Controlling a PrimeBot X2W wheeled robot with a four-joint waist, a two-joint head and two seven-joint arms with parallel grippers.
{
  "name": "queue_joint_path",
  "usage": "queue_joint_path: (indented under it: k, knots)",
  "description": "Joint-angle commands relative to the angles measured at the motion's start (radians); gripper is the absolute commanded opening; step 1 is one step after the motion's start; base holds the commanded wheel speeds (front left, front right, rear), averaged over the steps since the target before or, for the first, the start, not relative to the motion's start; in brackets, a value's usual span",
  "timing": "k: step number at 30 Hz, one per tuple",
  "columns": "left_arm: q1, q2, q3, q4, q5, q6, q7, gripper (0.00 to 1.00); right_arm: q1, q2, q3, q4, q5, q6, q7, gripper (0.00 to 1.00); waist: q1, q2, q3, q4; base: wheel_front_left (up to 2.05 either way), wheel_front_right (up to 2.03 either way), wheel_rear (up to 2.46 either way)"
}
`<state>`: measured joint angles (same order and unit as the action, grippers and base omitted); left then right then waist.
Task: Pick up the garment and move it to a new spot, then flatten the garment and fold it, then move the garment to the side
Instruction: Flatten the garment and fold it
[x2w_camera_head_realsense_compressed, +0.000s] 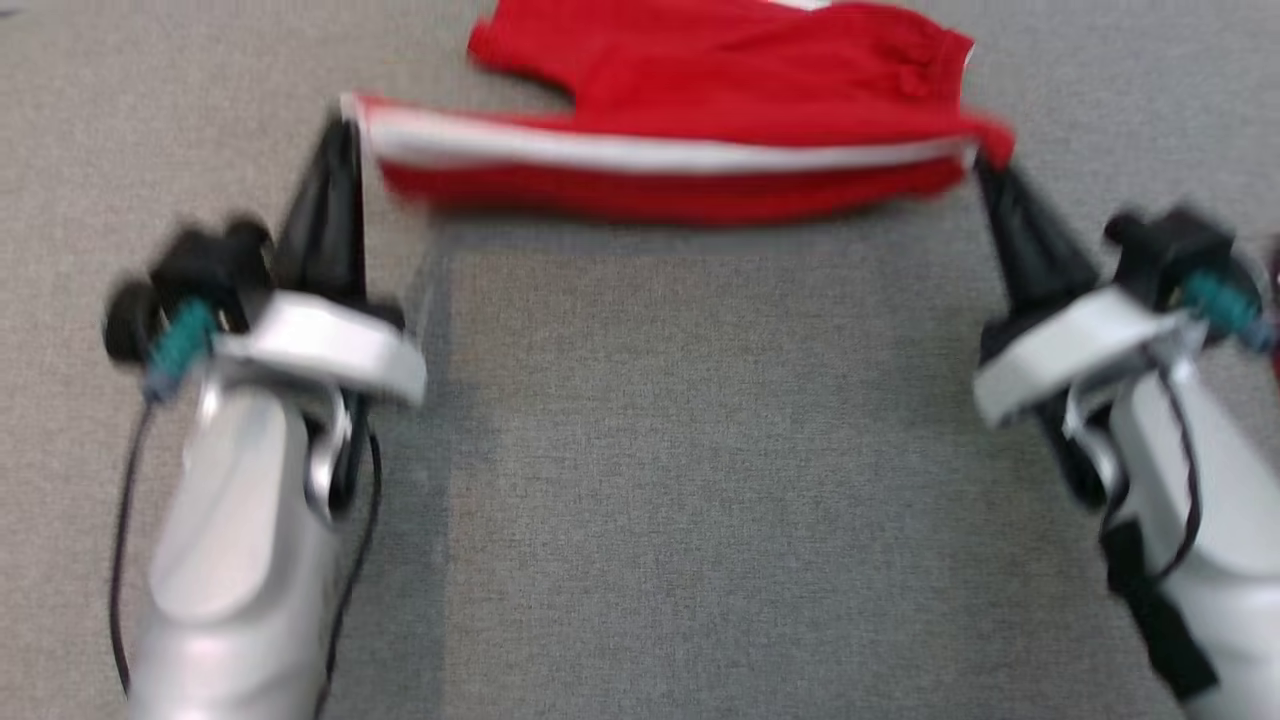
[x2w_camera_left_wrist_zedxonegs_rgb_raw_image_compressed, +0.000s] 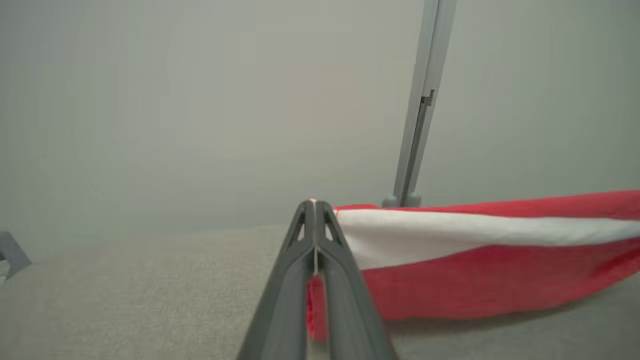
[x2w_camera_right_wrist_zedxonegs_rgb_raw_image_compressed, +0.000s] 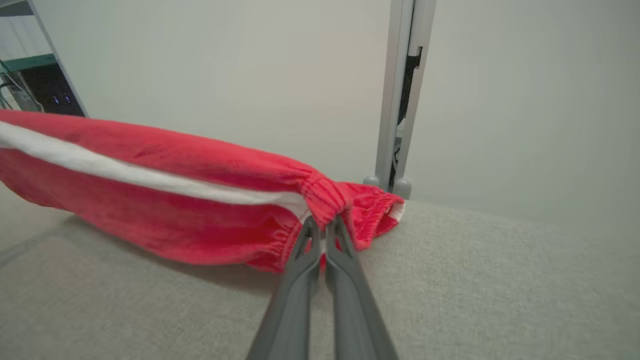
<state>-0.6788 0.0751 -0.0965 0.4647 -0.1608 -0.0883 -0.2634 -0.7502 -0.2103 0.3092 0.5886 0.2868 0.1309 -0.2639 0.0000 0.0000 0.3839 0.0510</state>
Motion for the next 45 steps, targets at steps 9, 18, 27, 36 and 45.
queue_joint_path:
  k: [9,18,27,36,45]
  knots:
    - [0.326,-0.023,0.048,0.0,-0.118,0.009,-0.001,0.0,0.304,-0.01,0.119,-0.105,0.114,0.0,0.0,0.0,0.0,0.0,-0.145,-0.028,0.0,0.0,0.0]
    - [0.515,-0.021,0.008,-0.013,-0.148,0.028,-0.001,0.0,0.468,-0.002,0.169,-0.089,0.14,0.0,0.0,0.0,0.0,0.0,-0.302,-0.022,0.0,0.0,0.0]
    - [0.682,-0.022,0.024,-0.003,-0.174,0.039,-0.001,0.0,0.604,-0.002,0.246,-0.077,0.181,0.0,0.0,0.0,0.0,0.0,-0.409,-0.026,0.0,0.0,0.0]
    - [0.783,-0.022,0.06,0.024,-0.164,0.051,-0.001,0.0,0.674,-0.05,0.37,-0.123,0.252,0.0,0.0,0.0,0.0,0.0,-0.447,-0.032,0.0,0.0,0.0]
    - [0.834,-0.021,0.123,0.031,-0.158,0.061,-0.001,0.0,0.714,-0.107,0.421,-0.16,0.284,0.0,0.0,0.0,0.0,0.0,-0.455,-0.035,0.0,0.0,0.0]
